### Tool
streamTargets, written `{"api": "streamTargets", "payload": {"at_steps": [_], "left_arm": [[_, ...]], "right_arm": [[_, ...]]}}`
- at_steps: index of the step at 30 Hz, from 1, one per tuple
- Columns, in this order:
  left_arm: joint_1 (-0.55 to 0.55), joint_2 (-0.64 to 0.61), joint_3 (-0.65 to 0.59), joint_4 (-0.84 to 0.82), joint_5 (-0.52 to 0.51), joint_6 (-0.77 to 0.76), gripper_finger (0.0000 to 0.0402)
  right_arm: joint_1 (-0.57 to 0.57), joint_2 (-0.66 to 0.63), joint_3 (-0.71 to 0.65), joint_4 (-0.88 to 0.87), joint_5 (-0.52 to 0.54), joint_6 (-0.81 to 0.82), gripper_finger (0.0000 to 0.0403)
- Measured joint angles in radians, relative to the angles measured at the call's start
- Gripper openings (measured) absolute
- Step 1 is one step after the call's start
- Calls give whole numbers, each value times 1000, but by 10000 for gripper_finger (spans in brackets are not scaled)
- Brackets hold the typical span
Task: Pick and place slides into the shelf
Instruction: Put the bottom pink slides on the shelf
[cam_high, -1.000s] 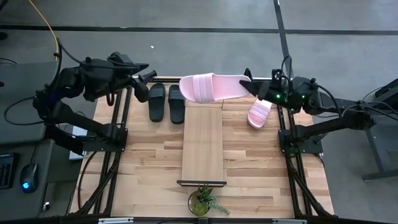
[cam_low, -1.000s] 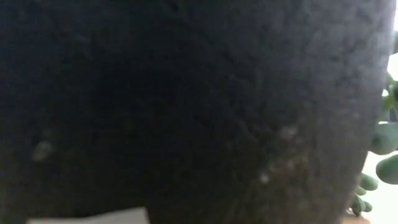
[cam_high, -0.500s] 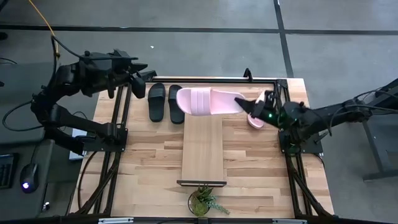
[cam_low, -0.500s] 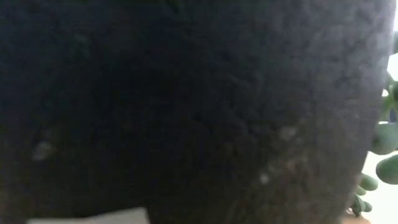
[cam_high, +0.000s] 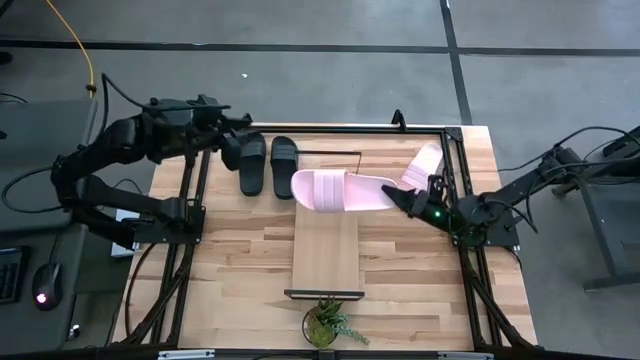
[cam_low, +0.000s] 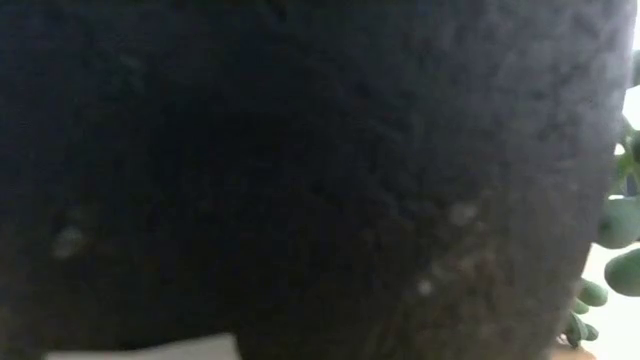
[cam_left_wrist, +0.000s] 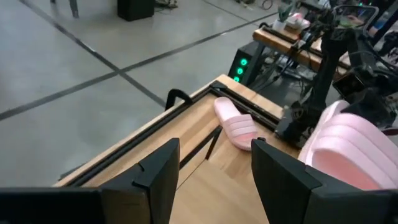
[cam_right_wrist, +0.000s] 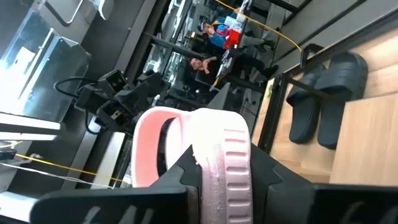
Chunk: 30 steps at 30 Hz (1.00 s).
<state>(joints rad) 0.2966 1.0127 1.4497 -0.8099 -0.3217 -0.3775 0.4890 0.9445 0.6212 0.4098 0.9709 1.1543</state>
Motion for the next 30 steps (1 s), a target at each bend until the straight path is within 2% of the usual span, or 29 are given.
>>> {"api": "streamTargets", "payload": {"at_steps": [8, 23, 30], "left_arm": [[0, -61, -113, 53, 16, -50, 184], [0, -99, -119, 52, -3, -49, 184], [0, -99, -119, 52, -2, -48, 184]], "right_arm": [[93, 120, 0, 12, 98, 134, 41], [215, 352, 0, 50, 193, 441, 42], [273, 458, 0, 51, 271, 616, 42]]}}
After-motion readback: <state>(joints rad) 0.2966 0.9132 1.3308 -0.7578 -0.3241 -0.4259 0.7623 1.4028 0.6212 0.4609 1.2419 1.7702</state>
